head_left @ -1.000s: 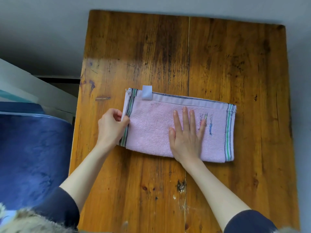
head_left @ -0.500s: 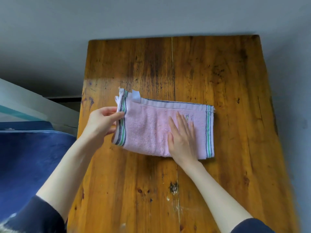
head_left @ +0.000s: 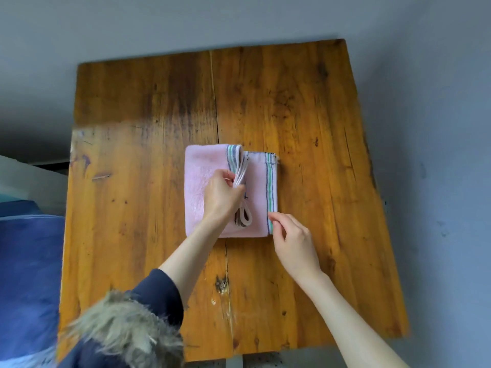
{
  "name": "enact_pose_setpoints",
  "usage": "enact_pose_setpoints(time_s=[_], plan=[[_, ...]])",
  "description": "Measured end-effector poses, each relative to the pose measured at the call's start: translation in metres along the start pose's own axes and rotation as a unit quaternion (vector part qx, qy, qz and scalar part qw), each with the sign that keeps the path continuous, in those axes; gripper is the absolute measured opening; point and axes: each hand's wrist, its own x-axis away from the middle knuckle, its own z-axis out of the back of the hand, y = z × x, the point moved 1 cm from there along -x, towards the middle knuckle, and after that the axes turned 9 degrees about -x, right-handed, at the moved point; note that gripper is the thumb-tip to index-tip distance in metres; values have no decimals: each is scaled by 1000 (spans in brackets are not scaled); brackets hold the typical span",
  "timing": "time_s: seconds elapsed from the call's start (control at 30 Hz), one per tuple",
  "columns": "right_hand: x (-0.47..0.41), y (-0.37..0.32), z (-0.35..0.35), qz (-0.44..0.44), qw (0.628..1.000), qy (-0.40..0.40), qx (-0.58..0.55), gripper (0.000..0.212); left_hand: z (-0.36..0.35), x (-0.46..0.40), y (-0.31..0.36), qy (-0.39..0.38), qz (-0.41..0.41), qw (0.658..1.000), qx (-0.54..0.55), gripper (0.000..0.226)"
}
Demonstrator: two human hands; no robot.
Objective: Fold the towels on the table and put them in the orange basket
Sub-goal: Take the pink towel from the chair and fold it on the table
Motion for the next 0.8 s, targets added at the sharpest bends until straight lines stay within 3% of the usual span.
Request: enact_pose_setpoints(time_s=[0.2,0.37,0.53,0.7,0.8], plan=[[-3,13,3,-28,998,-9,-52,29,-18,3,10,69,-112,989,-71,26],[-8,20,8,-53,995,-36,-77,30,-45,11,12,-3,-135,986,-101,27],[-24,21,14,-135,979,-38,-148,32,-54,11,5,-4,-164,979,-124,31],[-68,5,23,-234,920,-12,-314,26,-38,15,1,-63,-185,977,-90,32],[-96,-11,26,-218,925,-31,-310,24,-22,25,-12,4,-255,960,-116,31]])
